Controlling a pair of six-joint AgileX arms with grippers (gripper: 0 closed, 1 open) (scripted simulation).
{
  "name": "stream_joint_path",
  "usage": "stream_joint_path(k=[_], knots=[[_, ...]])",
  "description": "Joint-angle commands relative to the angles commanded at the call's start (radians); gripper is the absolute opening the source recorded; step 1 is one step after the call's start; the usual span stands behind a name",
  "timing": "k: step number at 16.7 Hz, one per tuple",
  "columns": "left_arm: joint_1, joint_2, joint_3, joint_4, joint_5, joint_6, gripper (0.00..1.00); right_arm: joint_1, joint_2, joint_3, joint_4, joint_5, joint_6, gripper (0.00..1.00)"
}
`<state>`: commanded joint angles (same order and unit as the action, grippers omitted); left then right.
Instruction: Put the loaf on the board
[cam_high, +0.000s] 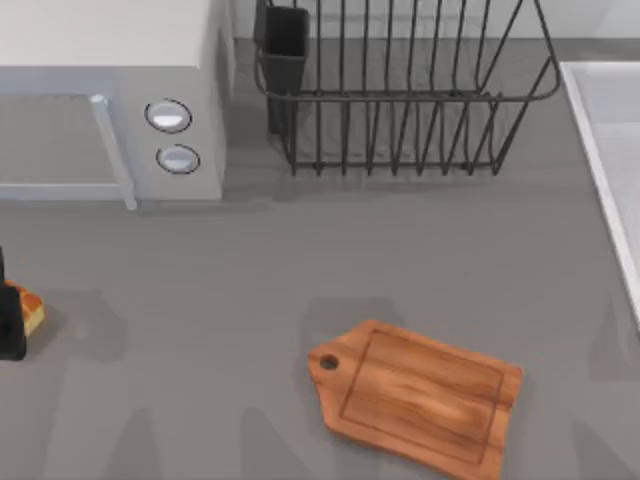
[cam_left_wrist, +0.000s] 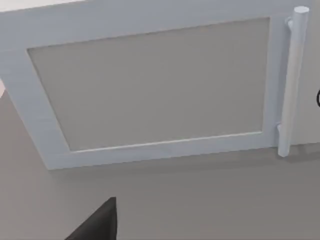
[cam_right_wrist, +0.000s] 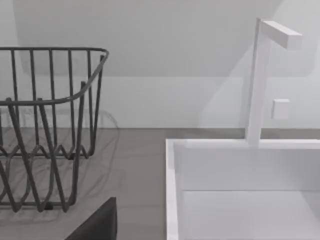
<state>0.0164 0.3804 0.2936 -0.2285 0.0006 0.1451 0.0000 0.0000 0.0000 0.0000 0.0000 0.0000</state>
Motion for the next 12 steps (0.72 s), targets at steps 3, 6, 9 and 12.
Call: stream_joint_path(k=[3, 6, 9, 12], knots=[[0.01, 0.304, 0.184, -0.152, 0.001, 0.092, 1.0, 0.0, 0.0, 0.0, 0.0, 0.0, 0.0, 1.0], [0.022, 0.619, 0.372, -0.315, 0.002, 0.188, 1.0, 0.0, 0.0, 0.0, 0.0, 0.0, 0.0, 1.0], [0.035, 0.893, 0.549, -0.47, 0.002, 0.279, 1.0, 0.0, 0.0, 0.0, 0.0, 0.0, 0.0, 1.0], [0.046, 1.131, 0.704, -0.603, 0.0, 0.359, 1.0, 0.0, 0.0, 0.0, 0.0, 0.0, 0.0, 1.0]])
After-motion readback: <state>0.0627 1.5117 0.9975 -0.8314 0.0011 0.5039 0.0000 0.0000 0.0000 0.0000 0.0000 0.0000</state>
